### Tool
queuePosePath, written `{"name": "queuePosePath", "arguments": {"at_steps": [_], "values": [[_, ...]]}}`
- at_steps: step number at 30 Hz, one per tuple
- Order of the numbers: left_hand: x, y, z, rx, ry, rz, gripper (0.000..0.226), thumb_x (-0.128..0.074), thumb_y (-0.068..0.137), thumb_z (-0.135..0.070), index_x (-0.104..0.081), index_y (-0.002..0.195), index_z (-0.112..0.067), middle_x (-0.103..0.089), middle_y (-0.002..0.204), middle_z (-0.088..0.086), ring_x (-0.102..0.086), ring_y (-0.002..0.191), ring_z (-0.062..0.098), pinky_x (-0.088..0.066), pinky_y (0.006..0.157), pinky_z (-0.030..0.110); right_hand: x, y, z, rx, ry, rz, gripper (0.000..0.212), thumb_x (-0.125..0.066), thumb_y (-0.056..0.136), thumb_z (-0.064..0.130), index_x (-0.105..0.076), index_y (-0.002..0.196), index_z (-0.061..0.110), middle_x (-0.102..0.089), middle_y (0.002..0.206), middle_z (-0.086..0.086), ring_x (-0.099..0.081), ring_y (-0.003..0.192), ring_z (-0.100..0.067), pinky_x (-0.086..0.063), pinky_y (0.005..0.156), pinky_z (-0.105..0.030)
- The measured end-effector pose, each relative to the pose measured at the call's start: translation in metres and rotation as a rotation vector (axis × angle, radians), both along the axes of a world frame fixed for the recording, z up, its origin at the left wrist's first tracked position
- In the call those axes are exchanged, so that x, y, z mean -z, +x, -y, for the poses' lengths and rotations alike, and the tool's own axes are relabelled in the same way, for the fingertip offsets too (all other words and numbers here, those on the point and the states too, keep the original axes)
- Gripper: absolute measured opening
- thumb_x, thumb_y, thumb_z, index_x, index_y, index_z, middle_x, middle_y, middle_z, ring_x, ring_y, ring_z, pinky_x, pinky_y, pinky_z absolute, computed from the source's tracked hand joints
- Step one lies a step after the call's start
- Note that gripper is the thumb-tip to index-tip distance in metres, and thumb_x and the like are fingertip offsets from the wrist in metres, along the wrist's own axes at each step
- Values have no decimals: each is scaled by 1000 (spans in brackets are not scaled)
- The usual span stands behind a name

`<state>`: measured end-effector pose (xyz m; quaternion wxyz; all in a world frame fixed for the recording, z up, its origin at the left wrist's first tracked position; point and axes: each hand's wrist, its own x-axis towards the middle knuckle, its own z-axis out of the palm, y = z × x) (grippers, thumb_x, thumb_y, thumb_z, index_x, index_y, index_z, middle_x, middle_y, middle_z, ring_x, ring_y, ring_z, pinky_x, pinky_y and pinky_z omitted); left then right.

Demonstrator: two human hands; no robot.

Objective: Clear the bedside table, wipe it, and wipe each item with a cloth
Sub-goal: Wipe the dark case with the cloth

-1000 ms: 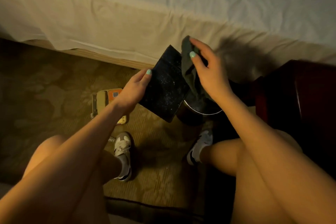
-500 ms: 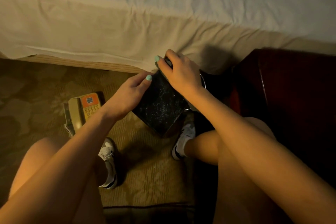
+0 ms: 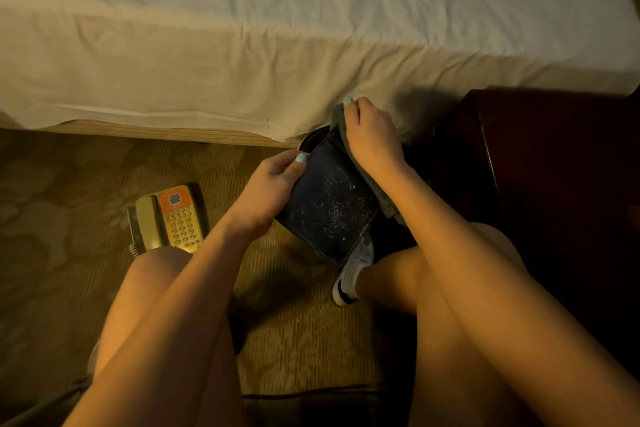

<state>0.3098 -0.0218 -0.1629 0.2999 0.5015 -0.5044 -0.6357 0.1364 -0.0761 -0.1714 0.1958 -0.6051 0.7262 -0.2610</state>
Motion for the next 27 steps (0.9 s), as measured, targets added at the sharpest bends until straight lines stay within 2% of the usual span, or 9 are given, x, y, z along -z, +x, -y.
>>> {"name": "queuePosePath", "arguments": {"at_steps": [3, 6, 12, 16, 19, 21, 24, 25, 27], "values": [[-2, -1, 4, -106, 9, -55, 24, -43, 103, -20, -66, 103, -14, -70, 90, 1, -67, 78, 10, -53, 69, 23, -6, -4, -9, -153, 35, -169, 37, -27, 102, 44, -47, 97, 13, -63, 92, -12, -56, 83, -32, -34, 66, -36], [-4, -1, 5, -109, -5, -72, 23, -43, 103, -18, -66, 98, -15, -70, 84, -1, -66, 73, 7, -53, 66, 21, -12, -10, -14, -220, 83, -200, 43, -26, 100, 50, -46, 111, 13, -62, 100, -10, -58, 92, -33, -35, 69, -36], [-2, 10, 8, -69, -13, -83, 24, -43, 103, -18, -66, 101, -14, -70, 87, 1, -66, 75, 10, -53, 65, 21, -12, -9, -10, -222, 53, -217, 49, -26, 101, 48, -53, 108, 8, -64, 97, -18, -59, 91, -38, -41, 71, -38], [2, 19, 10, -12, -53, -17, 24, -43, 103, -22, -67, 102, -16, -69, 93, 8, -65, 80, 17, -51, 69, 28, 1, 1, -3, -53, 27, -16, 51, -24, 105, 36, -61, 101, 1, -65, 94, -18, -60, 91, -31, -44, 80, -38], [2, 25, 11, -66, -66, 7, 25, -44, 103, -23, -67, 98, -15, -69, 86, 2, -65, 75, 12, -51, 66, 25, 4, -1, -3, 63, 25, 168, 36, -33, 104, 31, -56, 94, 5, -55, 79, -3, -52, 70, -14, -37, 67, -29], [1, 31, 16, -193, -24, -58, 25, -45, 103, -24, -67, 95, -15, -71, 88, 1, -67, 79, 14, -53, 70, 28, 3, -2, -8, 94, 13, 236, 34, -37, 102, 35, -55, 104, 6, -58, 87, -6, -56, 77, -16, -35, 66, -25], [-2, 36, 21, -289, 15, -180, 27, -42, 104, -24, -67, 101, -14, -70, 101, 7, -66, 95, 24, -52, 84, 39, -1, 6, -24, 9, -32, 306, 38, -33, 104, 35, -46, 132, 15, -62, 98, -10, -61, 84, -22, -45, 66, -34], [-1, 35, 21, -287, 20, -193, 27, -41, 104, -25, -66, 106, -15, -71, 105, 7, -66, 98, 24, -53, 85, 40, -1, 10, -30, -18, -22, 345, 40, -31, 104, 34, -37, 141, 18, -61, 102, -4, -60, 84, -16, -49, 67, -26], [2, 25, 18, -269, 42, -209, 27, -39, 105, -26, -61, 116, -16, -68, 114, 7, -66, 103, 23, -54, 86, 39, -1, 12, -32, -4, 28, 444, 48, -27, 105, 31, -19, 151, 21, -49, 118, 7, -50, 97, -4, -42, 68, -2]]}}
